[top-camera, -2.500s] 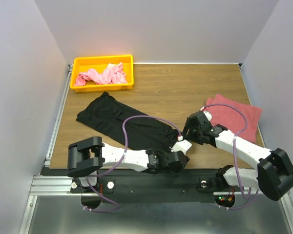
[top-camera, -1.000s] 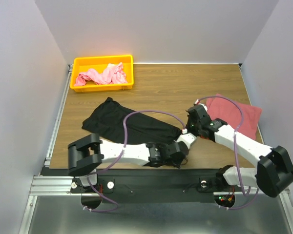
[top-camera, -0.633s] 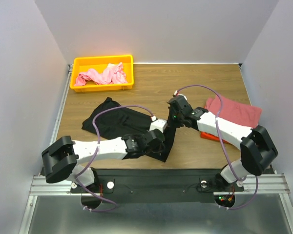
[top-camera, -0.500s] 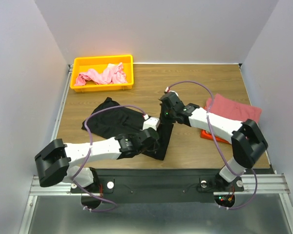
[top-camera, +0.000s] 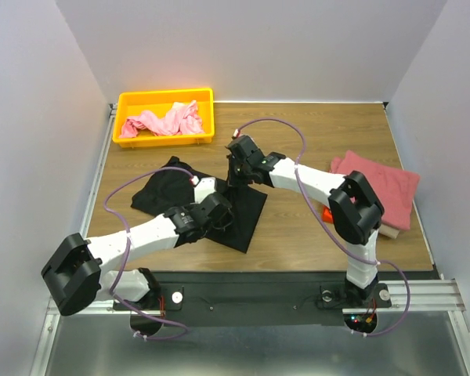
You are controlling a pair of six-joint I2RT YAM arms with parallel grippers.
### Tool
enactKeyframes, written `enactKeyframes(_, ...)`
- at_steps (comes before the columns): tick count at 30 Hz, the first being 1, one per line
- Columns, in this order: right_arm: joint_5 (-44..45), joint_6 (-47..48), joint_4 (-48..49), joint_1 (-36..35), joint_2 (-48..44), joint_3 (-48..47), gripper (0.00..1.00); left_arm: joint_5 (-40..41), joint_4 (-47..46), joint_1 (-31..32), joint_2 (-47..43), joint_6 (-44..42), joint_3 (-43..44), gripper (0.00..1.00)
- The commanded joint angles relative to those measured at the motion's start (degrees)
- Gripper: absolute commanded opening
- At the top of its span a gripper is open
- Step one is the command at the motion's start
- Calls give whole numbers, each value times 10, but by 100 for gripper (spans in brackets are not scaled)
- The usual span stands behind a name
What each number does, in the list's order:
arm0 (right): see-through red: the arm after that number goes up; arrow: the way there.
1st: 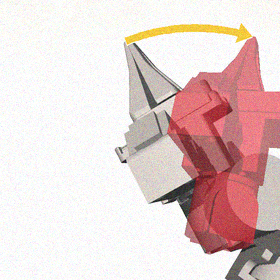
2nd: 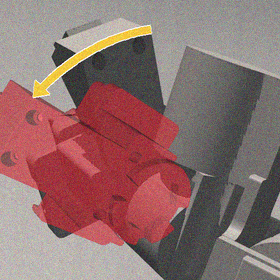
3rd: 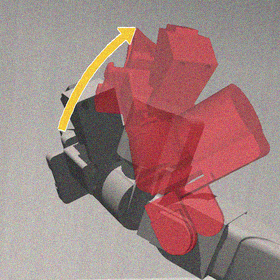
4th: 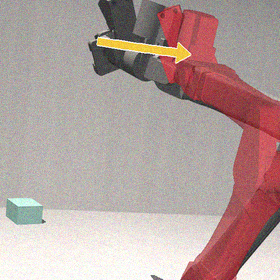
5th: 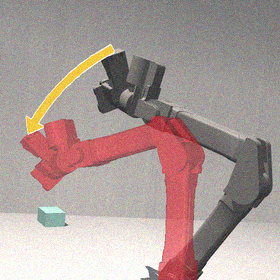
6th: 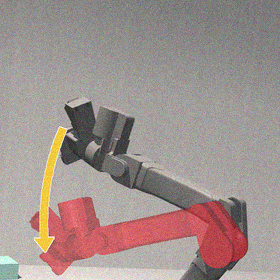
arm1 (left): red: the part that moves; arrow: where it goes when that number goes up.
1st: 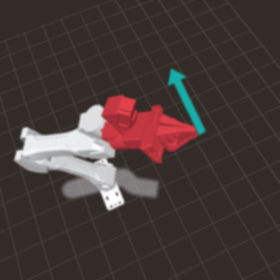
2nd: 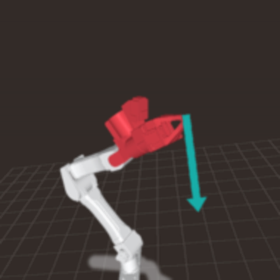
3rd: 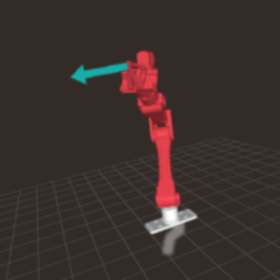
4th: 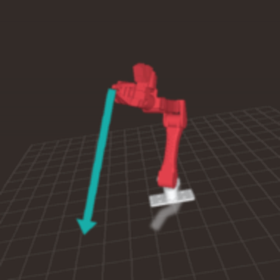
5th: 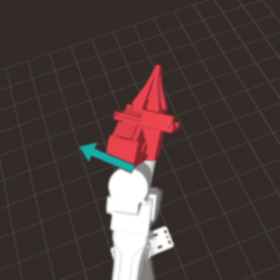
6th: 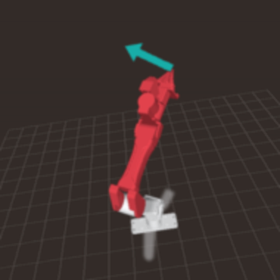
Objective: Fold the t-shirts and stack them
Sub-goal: Fold the tshirt
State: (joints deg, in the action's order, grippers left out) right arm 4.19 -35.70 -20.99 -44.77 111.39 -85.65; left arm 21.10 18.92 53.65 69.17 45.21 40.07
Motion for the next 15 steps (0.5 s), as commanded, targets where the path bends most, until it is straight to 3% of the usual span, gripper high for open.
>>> enactKeyframes(1,-13,10,22,-7,33,-50,0,34,31,-30,-8,15,-6,0)
enactKeyframes(15,-13,22,24,-8,150,-169,1,55,24,-127,13,8,-2,0)
